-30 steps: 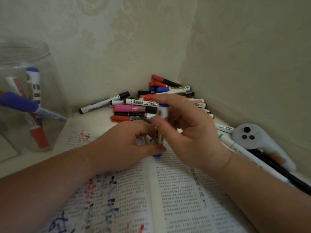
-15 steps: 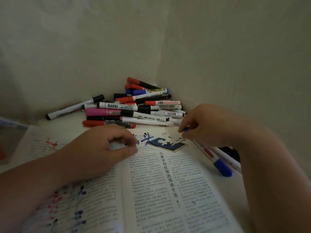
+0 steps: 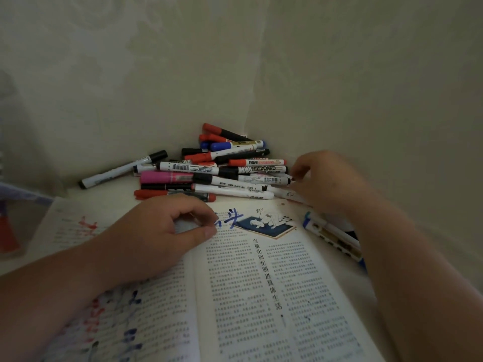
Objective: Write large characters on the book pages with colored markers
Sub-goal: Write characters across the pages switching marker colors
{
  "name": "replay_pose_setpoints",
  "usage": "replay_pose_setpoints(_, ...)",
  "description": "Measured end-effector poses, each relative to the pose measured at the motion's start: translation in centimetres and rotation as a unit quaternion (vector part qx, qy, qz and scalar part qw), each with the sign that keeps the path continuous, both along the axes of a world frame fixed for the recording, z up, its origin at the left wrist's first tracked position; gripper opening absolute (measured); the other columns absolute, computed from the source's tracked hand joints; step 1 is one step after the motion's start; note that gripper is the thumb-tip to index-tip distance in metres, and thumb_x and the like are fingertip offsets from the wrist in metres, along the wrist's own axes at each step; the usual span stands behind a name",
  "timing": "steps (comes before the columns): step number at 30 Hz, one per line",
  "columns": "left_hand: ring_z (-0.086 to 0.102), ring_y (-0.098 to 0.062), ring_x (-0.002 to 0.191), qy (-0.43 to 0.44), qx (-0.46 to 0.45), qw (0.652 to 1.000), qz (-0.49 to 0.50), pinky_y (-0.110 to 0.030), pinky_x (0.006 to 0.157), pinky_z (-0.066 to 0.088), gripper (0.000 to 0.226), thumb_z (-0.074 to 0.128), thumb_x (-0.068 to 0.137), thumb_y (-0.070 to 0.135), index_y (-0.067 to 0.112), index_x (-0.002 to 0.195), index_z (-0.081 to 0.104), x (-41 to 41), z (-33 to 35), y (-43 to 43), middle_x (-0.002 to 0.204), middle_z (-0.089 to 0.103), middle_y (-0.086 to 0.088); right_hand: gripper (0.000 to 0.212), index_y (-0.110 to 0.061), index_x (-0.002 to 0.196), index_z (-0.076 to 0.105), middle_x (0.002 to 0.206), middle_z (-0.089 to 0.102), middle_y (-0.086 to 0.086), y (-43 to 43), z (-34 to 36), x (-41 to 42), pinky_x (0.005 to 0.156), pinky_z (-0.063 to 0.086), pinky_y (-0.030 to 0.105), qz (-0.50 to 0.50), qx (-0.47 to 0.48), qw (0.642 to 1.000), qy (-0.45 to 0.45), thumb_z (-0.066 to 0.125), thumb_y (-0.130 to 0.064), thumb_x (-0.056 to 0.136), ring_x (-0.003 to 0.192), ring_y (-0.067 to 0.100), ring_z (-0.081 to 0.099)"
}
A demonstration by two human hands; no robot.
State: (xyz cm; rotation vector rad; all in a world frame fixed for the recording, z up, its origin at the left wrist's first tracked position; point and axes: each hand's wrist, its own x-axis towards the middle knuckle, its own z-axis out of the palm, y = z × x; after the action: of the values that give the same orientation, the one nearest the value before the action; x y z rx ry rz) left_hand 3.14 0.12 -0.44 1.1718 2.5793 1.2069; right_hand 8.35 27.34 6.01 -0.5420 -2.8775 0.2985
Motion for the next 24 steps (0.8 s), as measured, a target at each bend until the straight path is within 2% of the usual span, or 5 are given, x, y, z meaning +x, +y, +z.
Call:
replay_pose_setpoints(9, 0.063, 0.011, 0.091, -0.015, 0.066, 0.997, 0.032, 0.001, 0.073, 0.042, 0.021, 0.075, 0.087, 0.025, 0.044, 0.095, 0.068, 0.2, 0.1, -0.1, 0.094, 0.067, 0.036, 0.028, -0.03, 0.097, 0.068, 0.106, 0.069, -0.001, 0.3, -1.7, -1.7, 0.083, 0.056, 0.034, 0.03, 0.028, 0.998, -0.055, 0.061, -0.006, 0.084, 0.092, 0.021, 0.062)
replay_pose_setpoints(14, 0.066, 0.003, 0.09, -0.02, 0.095, 0.994, 0.04, -0.005, 0.073, 0.045, 0.024, 0.074, 0.088, 0.024, 0.046, 0.094, 0.067, 0.0, -0.1, -0.2, 0.095, 0.069, 0.027, 0.018, -0.03, 0.102, 0.07, 0.084, 0.055, -0.019, 0.0, -0.1, -0.2, 0.062, 0.037, 0.024, 0.064, -0.009, 0.97, 0.236, 0.068, -0.018, 0.089, 0.073, 0.002, 0.049)
replay_pose_setpoints(17, 0.068, -0.007, 0.092, -0.038, 0.138, 0.989, 0.039, -0.025, 0.083, 0.055, 0.029, 0.077, 0.086, 0.026, 0.044, 0.106, 0.066, -0.3, -0.5, 0.0, 0.1, 0.07, 0.019, 0.02, -0.033, 0.106, 0.068, 0.082, 0.062, -0.014, -1.9, 0.2, 0.7, 0.061, 0.046, 0.02, 0.159, -0.163, 0.913, 0.34, 0.067, -0.017, 0.095, 0.067, -0.001, 0.053)
replay_pose_setpoints(20, 0.065, -0.01, 0.102, -0.034, 0.181, 0.983, 0.021, -0.034, 0.085, 0.056, 0.055, 0.075, 0.076, 0.046, 0.055, 0.124, 0.051, -0.2, -0.3, -0.1, 0.114, 0.062, 0.02, 0.024, -0.041, 0.115, 0.071, 0.074, 0.069, -0.003, -4.1, -0.4, 1.3, 0.051, 0.051, 0.029, 0.241, -0.274, 0.916, 0.168, 0.064, -0.025, 0.098, 0.052, 0.01, 0.058)
replay_pose_setpoints(24, 0.055, 0.009, 0.106, 0.043, 0.055, 0.998, -0.003, -0.01, 0.08, 0.045, 0.051, 0.068, 0.084, 0.055, 0.056, 0.13, 0.045, 0.5, 0.5, 0.0, 0.119, 0.055, 0.033, 0.021, -0.038, 0.109, 0.075, 0.082, 0.07, -0.021, -6.1, -1.0, 1.6, 0.058, 0.048, 0.017, 0.316, -0.173, 0.932, 0.036, 0.075, -0.029, 0.09, 0.066, 0.004, 0.063)
